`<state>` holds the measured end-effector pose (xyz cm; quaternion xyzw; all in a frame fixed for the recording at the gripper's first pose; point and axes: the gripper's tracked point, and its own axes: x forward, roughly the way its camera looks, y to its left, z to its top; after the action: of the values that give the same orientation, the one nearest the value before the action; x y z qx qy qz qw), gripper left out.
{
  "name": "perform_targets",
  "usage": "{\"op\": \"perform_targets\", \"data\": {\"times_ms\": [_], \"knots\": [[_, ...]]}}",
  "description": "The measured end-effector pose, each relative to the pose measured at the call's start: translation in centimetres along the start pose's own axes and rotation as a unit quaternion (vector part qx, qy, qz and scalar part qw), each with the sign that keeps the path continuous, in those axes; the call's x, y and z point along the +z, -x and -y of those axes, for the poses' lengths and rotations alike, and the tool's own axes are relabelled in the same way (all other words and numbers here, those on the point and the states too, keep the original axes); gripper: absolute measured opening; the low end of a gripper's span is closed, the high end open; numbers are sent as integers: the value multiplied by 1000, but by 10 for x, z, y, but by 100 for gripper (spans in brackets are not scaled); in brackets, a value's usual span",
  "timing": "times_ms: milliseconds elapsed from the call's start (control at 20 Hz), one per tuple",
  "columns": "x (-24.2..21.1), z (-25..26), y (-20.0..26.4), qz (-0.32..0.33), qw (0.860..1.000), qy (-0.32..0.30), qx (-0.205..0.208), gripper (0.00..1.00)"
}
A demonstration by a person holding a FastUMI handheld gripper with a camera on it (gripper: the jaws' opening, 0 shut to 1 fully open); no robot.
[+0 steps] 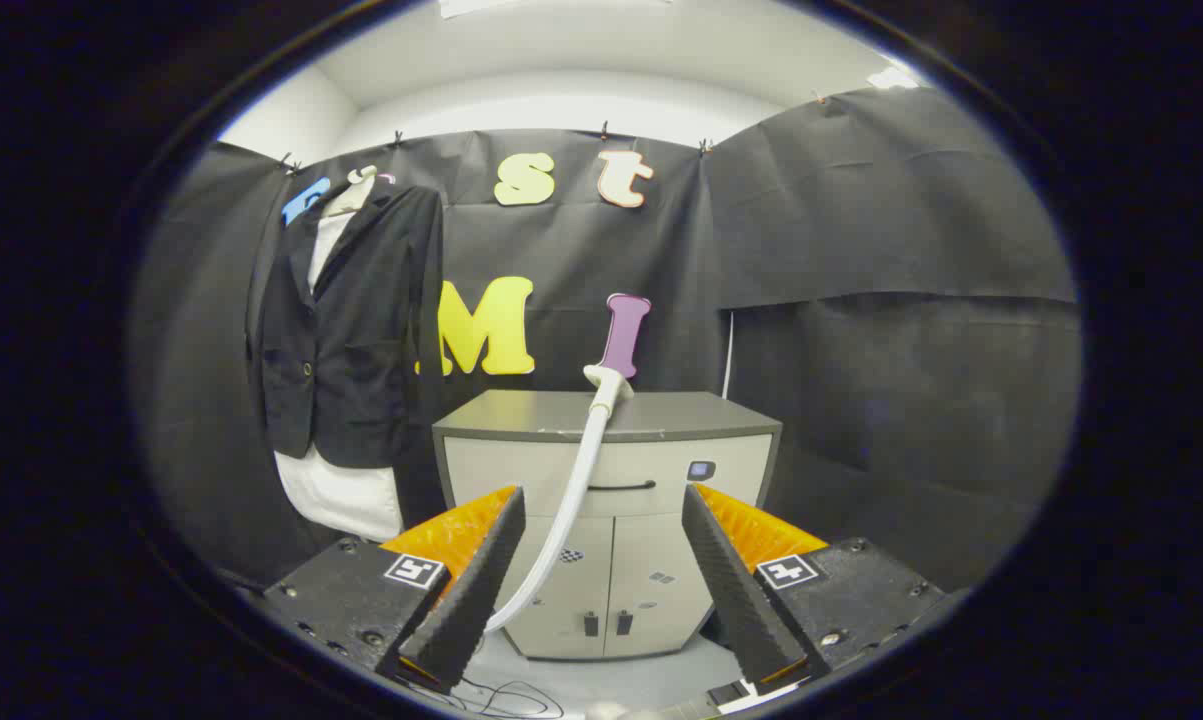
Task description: Iron the clothes twice with a garment steamer, once on the left side and once on the right side.
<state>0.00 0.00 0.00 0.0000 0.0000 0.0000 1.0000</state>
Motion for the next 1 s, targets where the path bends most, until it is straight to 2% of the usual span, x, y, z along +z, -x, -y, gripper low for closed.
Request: {"op": "perform_targets", "data": {"times_ms": [250, 600, 1000], "knots": [[-16, 0, 10, -12, 1000, 1, -9, 99], [-19, -9, 16, -16, 1000, 4, 0, 99], [-2, -7, -5, -18, 1000, 10, 8, 99]]}}
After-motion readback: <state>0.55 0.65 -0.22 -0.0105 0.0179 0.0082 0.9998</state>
